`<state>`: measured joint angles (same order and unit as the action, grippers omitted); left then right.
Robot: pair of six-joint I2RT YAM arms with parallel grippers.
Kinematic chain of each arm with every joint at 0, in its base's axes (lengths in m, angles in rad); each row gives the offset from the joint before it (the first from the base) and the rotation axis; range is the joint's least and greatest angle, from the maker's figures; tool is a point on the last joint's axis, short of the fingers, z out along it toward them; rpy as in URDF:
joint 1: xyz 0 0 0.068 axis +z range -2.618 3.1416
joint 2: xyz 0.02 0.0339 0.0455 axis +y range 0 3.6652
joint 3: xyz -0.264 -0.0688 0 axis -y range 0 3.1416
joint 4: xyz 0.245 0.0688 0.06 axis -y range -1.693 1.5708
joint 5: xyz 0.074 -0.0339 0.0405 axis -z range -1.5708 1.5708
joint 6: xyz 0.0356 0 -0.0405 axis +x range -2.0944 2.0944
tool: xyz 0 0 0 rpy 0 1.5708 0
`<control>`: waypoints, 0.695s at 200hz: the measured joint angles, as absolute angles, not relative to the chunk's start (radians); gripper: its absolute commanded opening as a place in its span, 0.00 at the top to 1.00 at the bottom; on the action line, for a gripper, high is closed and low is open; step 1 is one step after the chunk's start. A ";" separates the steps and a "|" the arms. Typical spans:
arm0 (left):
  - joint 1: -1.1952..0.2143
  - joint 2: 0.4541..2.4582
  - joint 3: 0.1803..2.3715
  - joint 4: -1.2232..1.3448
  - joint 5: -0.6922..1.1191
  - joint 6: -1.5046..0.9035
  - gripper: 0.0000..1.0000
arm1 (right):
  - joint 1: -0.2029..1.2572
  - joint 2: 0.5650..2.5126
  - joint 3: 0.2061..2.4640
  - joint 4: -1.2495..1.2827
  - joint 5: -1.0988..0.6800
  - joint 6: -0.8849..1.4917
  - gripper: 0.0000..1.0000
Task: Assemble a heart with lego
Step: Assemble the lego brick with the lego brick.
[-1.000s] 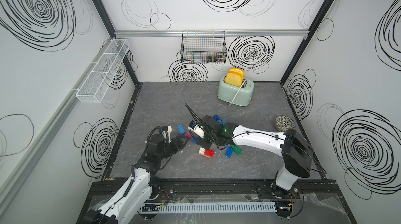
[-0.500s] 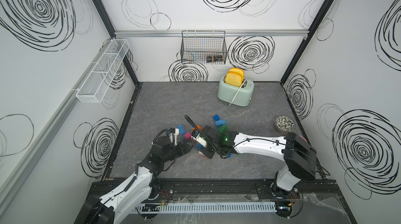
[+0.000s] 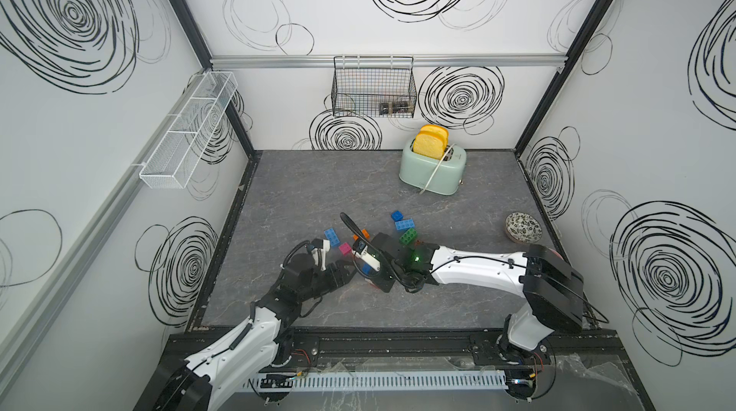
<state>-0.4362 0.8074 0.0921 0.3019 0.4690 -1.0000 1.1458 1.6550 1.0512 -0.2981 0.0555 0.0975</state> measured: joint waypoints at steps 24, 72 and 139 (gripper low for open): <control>-0.439 0.817 0.092 0.317 0.469 -1.003 0.33 | 1.146 1.655 1.044 -0.296 0.059 0.097 0.72; -0.442 0.833 0.091 0.328 0.469 -1.007 0.33 | 1.146 1.656 1.028 -0.288 0.065 0.097 0.72; -0.445 0.855 0.078 0.371 0.473 -1.011 0.33 | 1.145 1.658 1.023 -0.275 0.053 0.077 0.73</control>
